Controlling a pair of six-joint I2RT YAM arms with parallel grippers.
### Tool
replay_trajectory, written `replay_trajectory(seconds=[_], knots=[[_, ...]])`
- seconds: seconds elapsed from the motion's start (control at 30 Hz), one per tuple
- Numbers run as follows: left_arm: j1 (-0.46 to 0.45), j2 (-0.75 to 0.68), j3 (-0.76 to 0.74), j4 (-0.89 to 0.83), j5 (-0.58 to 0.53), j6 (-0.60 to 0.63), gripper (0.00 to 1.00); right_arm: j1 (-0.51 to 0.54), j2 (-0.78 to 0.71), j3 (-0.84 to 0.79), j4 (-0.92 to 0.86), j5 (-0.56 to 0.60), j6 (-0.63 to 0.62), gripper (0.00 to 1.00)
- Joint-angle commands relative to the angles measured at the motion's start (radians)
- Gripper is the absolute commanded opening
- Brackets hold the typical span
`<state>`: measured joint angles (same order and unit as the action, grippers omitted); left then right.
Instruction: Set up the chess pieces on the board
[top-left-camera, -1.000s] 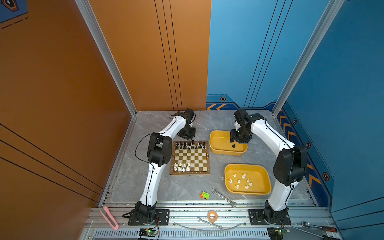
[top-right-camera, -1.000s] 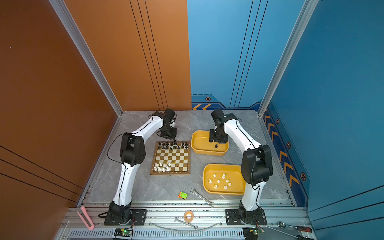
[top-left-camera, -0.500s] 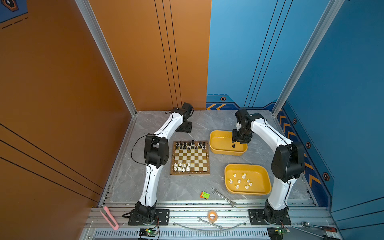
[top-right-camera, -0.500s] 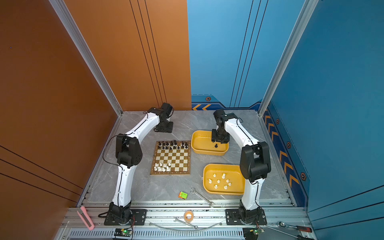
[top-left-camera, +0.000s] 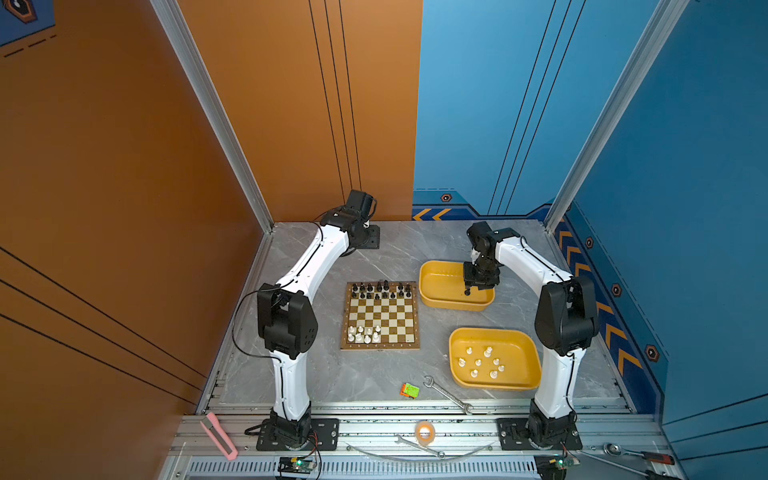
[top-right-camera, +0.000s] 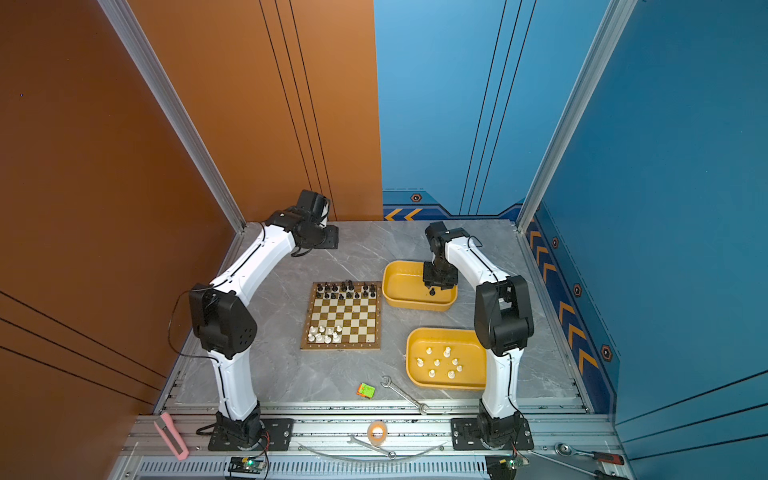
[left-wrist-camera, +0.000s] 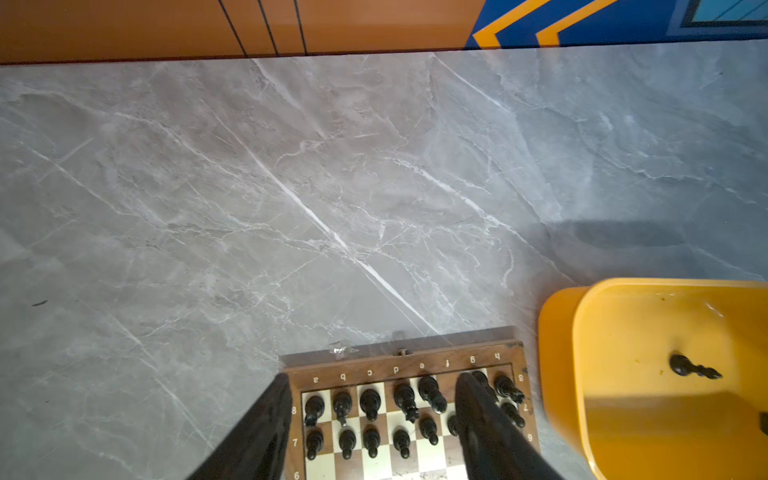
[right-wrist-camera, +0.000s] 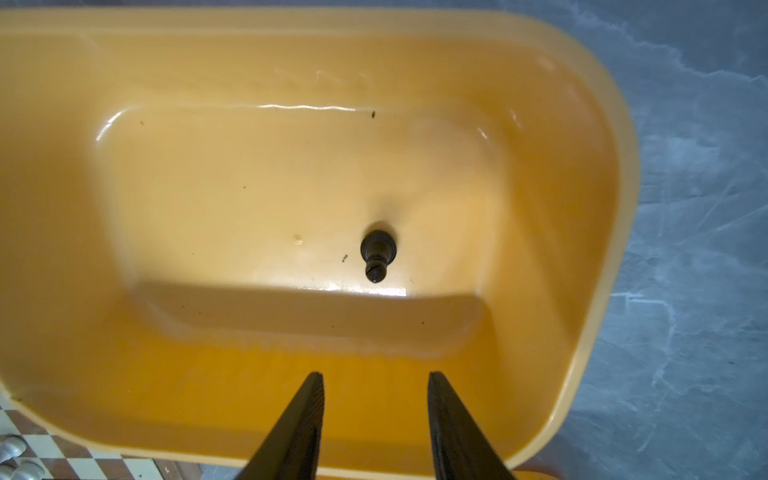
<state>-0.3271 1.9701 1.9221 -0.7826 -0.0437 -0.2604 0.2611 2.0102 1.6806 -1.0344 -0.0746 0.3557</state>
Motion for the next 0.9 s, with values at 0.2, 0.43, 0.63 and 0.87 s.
replay_trajectory(seconds=[0.2,0.43,0.63,0.87], knots=[[0.007,-0.092,-0.082,0.139,0.161,0.032,0.84,-0.012,0.086,0.026,0.037,0.012,-0.019,0.4],[0.014,-0.116,-0.103,0.158,0.151,0.03,0.91,-0.012,0.127,0.051,0.04,0.018,-0.03,0.32],[0.015,-0.123,-0.107,0.163,0.155,0.032,0.91,-0.014,0.154,0.072,0.043,0.025,-0.035,0.3],[0.015,-0.115,-0.102,0.163,0.159,0.033,0.91,-0.019,0.17,0.092,0.043,0.021,-0.035,0.28]])
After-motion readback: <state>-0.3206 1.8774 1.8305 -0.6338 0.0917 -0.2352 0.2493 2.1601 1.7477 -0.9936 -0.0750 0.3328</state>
